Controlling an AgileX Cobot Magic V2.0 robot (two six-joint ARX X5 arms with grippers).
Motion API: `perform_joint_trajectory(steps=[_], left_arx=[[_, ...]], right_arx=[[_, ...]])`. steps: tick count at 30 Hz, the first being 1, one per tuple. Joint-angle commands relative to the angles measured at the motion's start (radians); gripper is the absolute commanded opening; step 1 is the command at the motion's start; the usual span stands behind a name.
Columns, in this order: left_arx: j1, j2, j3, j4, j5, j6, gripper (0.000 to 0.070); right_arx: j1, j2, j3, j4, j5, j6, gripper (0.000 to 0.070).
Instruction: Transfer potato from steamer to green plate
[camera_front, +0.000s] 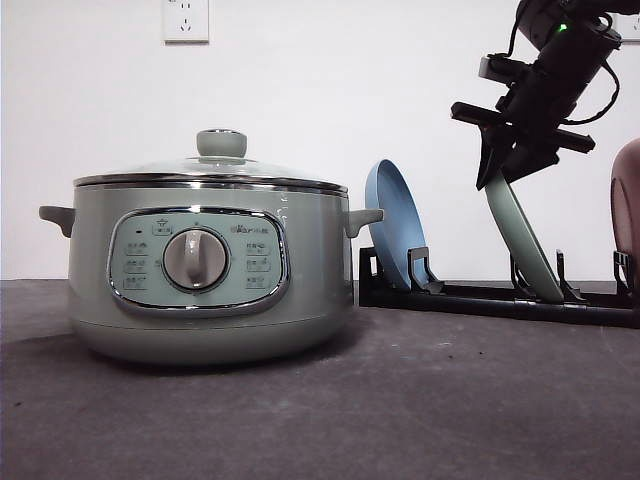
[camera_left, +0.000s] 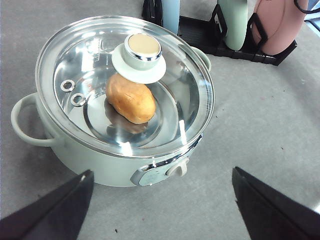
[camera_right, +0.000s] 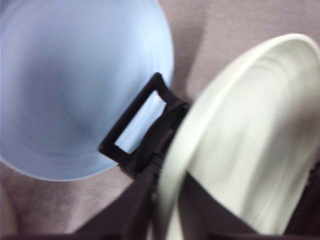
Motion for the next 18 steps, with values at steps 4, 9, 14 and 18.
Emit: perform_joint_trajectory(steps=[4,9,14,18], left_arx=[[-0.002,0.007,0.023,0.004,0.005,-0.001,0.0560],[-0.002,0.007,0.023,0.004,0.005,-0.001,0.0560],[-0.002,0.007,0.023,0.005,0.005,0.002,0.0560],[-0.002,0.007,0.023,0.005,0.005,0.002,0.0560]], right_arx=[[0.002,0.017,0.025,0.006,-0.021,0.038,0.0013],[0.002,0.010,0.025,0.007,-0.050,0.064,0.0010],[0.003,-0.013,0.031,0.010,-0.081,0.073,0.0009],[0.003,-0.045,0.047,0.014,-0.081,0.083,0.0009]])
